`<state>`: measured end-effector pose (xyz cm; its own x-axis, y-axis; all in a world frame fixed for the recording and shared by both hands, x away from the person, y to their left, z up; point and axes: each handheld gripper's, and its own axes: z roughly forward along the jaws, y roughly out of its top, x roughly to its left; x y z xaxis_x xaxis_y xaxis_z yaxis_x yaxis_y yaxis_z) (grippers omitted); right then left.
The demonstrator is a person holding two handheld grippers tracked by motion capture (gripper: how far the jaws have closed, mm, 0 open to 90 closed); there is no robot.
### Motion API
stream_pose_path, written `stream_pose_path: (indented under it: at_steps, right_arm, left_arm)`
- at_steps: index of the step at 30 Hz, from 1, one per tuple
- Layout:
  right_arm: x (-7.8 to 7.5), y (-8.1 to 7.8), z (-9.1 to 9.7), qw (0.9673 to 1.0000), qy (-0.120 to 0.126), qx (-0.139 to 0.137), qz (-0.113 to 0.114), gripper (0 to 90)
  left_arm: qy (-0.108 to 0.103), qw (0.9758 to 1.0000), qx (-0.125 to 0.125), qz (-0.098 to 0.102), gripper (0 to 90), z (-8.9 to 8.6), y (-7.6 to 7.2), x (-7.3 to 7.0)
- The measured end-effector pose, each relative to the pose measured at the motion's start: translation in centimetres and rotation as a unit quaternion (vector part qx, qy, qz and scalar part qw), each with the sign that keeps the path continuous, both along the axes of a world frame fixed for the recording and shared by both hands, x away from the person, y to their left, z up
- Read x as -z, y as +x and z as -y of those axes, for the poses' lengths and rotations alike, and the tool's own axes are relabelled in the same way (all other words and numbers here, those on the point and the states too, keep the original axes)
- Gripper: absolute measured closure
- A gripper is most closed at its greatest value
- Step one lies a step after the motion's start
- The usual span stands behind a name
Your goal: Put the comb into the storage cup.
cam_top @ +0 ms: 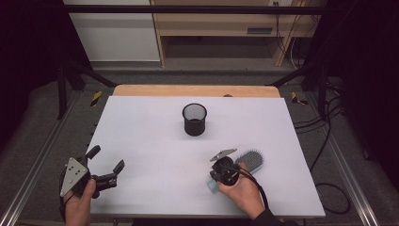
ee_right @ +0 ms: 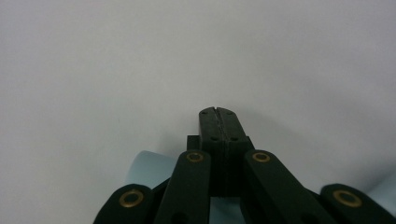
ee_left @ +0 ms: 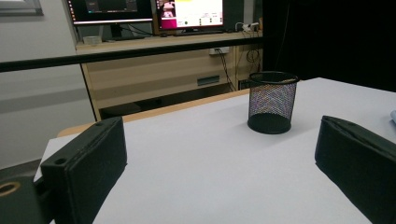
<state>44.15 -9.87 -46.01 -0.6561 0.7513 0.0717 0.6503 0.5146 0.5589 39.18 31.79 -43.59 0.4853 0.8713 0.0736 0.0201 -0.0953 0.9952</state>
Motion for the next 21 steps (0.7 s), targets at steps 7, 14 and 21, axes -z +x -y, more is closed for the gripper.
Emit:
stream_pose_path:
  at_steps: [7, 14, 21]
  right_arm:
    - [-0.1, -1.4, 1.1, 0.9999, -0.01, -0.003, -0.004, 90.0]
    - [-0.4, -2.3, 1.7, 0.9996, -0.025, -0.014, 0.0, 90.0]
    - [-0.6, -2.8, 2.4, 0.9992, -0.036, -0.017, 0.001, 90.0]
  left_arm:
    - [0.004, 1.0, 0.002, -0.001, 2.1, 0.1, 0.0, 0.0]
    - [0.005, 1.0, 0.001, -0.002, 2.1, 0.1, 0.0, 0.0]
    - [0.003, 1.0, 0.001, -0.002, 2.0, 0.1, 0.0, 0.0]
